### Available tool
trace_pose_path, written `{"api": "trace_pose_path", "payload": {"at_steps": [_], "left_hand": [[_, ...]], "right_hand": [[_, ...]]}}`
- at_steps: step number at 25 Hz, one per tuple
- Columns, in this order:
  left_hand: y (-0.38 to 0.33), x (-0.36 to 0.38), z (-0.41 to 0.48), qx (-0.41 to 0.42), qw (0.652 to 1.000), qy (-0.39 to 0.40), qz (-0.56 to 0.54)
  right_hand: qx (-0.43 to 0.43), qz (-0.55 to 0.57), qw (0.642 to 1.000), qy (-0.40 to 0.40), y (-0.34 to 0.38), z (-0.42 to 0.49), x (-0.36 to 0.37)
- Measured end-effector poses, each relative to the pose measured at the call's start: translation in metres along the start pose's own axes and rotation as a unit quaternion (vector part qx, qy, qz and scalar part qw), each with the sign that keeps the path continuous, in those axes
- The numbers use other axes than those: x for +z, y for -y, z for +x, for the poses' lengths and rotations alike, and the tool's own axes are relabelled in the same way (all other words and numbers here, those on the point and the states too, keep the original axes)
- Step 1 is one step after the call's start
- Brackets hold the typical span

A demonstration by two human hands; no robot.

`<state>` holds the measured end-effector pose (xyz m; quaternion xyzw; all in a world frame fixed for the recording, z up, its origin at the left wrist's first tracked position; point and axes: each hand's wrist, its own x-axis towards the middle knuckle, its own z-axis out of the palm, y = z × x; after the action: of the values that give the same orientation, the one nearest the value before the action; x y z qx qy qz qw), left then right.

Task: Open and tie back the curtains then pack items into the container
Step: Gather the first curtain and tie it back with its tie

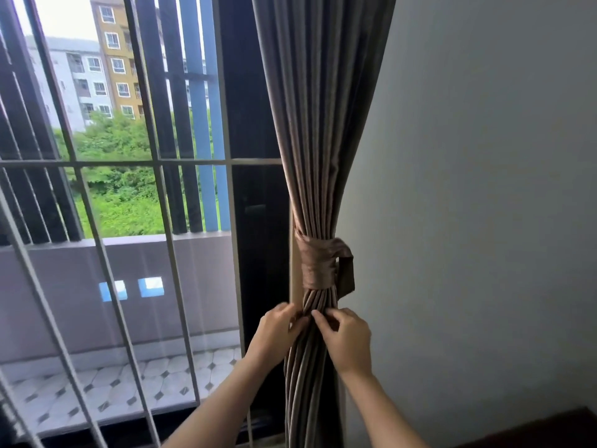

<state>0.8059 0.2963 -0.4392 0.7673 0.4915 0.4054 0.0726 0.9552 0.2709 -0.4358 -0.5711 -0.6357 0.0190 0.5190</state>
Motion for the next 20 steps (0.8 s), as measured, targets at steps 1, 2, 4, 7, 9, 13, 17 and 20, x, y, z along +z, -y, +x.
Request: {"api": "trace_pose_path", "payload": {"at_steps": [1,2,4,7,9,13,17,20], "left_hand": [[0.003,0.004,-0.001,0.013,1.0,-0.014,0.001],[0.005,0.007,-0.003,0.022,0.999,-0.03,0.001],[0.008,0.008,-0.005,0.019,0.999,-0.041,-0.005],[0.009,-0.001,-0.003,0.009,1.0,-0.012,0.013],[0.002,-0.015,0.001,0.014,1.0,-0.017,0.005],[-0.039,-0.061,0.027,-0.011,0.97,-0.202,-0.134],[-0.087,-0.101,0.08,-0.057,0.968,-0.086,-0.227],[-0.109,-0.091,0.085,-0.088,0.976,-0.025,-0.198]], "right_hand": [[-0.008,-0.002,1.0,-0.01,-0.002,0.002,0.004],[-0.021,0.001,1.0,-0.013,-0.004,0.002,0.008],[-0.043,0.02,0.999,0.008,-0.005,0.0,0.014],[-0.067,0.025,0.997,0.02,-0.005,-0.002,0.01],[-0.062,0.044,0.997,0.007,-0.002,0.006,-0.004],[-0.087,0.164,0.972,-0.146,0.045,0.06,-0.06],[-0.199,0.117,0.944,-0.235,0.13,0.151,-0.128],[-0.201,0.036,0.97,-0.136,0.176,0.199,-0.156]]}}
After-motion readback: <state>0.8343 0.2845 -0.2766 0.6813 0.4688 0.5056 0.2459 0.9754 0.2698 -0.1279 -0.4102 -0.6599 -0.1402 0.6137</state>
